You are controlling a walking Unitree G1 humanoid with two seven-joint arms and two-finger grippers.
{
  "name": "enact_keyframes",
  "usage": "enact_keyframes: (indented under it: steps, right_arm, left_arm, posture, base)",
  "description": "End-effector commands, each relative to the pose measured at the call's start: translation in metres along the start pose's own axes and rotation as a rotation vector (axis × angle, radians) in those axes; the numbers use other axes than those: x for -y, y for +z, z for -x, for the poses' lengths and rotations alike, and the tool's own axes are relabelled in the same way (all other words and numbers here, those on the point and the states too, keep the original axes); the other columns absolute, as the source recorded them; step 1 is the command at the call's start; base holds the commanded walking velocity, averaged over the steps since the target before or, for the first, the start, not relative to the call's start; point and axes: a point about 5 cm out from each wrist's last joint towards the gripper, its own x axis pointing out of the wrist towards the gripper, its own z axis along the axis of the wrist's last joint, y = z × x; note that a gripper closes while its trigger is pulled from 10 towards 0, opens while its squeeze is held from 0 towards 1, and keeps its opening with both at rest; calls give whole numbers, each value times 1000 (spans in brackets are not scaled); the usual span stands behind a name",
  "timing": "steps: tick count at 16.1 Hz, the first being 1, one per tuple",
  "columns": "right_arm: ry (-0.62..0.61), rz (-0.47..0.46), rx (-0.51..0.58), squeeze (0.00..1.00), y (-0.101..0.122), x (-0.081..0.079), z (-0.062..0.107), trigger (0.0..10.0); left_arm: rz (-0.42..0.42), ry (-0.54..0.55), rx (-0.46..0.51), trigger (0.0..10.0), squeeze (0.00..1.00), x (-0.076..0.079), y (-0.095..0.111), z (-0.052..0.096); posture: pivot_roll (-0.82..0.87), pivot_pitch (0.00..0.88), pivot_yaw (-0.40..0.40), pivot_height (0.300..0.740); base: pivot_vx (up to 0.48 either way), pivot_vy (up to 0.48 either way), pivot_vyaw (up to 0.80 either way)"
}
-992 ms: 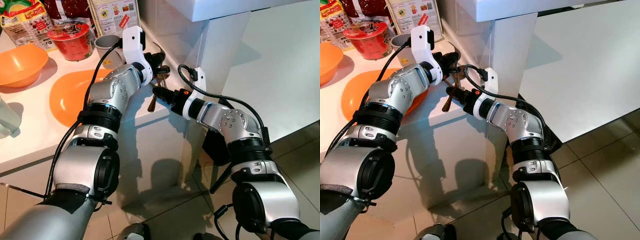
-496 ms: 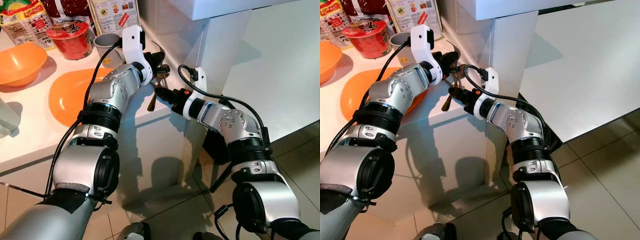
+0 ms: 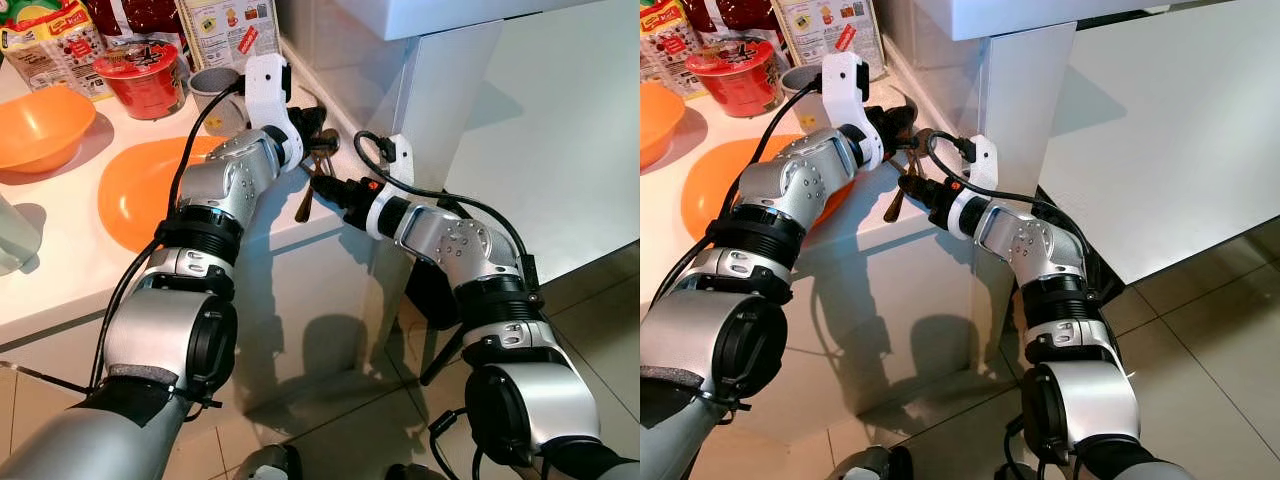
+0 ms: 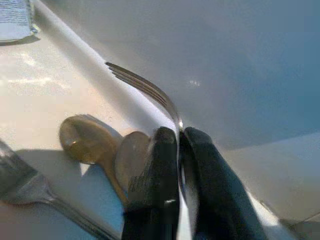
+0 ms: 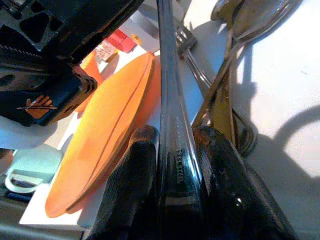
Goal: Setting the table
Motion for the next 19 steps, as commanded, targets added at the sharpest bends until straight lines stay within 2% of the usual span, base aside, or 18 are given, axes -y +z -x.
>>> enact_keyframes:
  steps: [1, 5, 12, 14, 15, 16, 17, 18, 19]
  right_arm:
    - [-3, 23, 16, 0, 8, -2, -1, 0]
    - [3, 31, 18, 0, 9, -1, -1, 0]
    - [-5, 43, 31, 0, 13, 0, -4, 0]
    - [0, 61, 38, 0, 16, -2, -4, 0]
    - [15, 92, 42, 0, 18, -4, -3, 0]
    - [28, 119, 46, 0, 19, -6, -1, 0]
    - [70, 211, 66, 0, 22, -12, 9, 0]
    - [90, 280, 79, 0, 23, -17, 18, 0]
    - [89, 315, 86, 0, 25, -20, 23, 0]
  left_arm:
    - [-28, 33, 40, 10000, 1000, -5, 15, 2]
    - [-28, 55, 58, 10000, 1000, -13, 24, 7]
    - [-34, 39, 48, 10000, 1000, -12, 27, 11]
    - [-80, 26, 60, 10000, 1000, -9, 32, 15]
    - [-116, 61, 87, 10000, 1000, -11, 36, 19]
    - [-149, 96, 105, 10000, 804, -14, 39, 22]
    - [-265, 191, 148, 10000, 0, -23, 45, 35]
    - [-331, 237, 168, 10000, 0, -28, 47, 45]
    - [-348, 250, 174, 10000, 0, -30, 47, 51]
  posture:
    - [-45, 76, 60, 740]
    - [-38, 68, 56, 740]
    - [-34, 51, 48, 740]
    - [-36, 45, 50, 740]
    - [-33, 41, 49, 740]
    - [-26, 36, 44, 740]
    - [-15, 27, 35, 740]
    - [-6, 17, 30, 740]
    - [-3, 16, 28, 740]
  base:
    - [0, 0, 0]
    - [0, 0, 0]
    - [0, 0, 0]
    - [0, 0, 0]
    - [0, 0, 0]
    - [0, 0, 0]
    - [0, 0, 0]
    - [0, 0, 0]
    - [0, 0, 0]
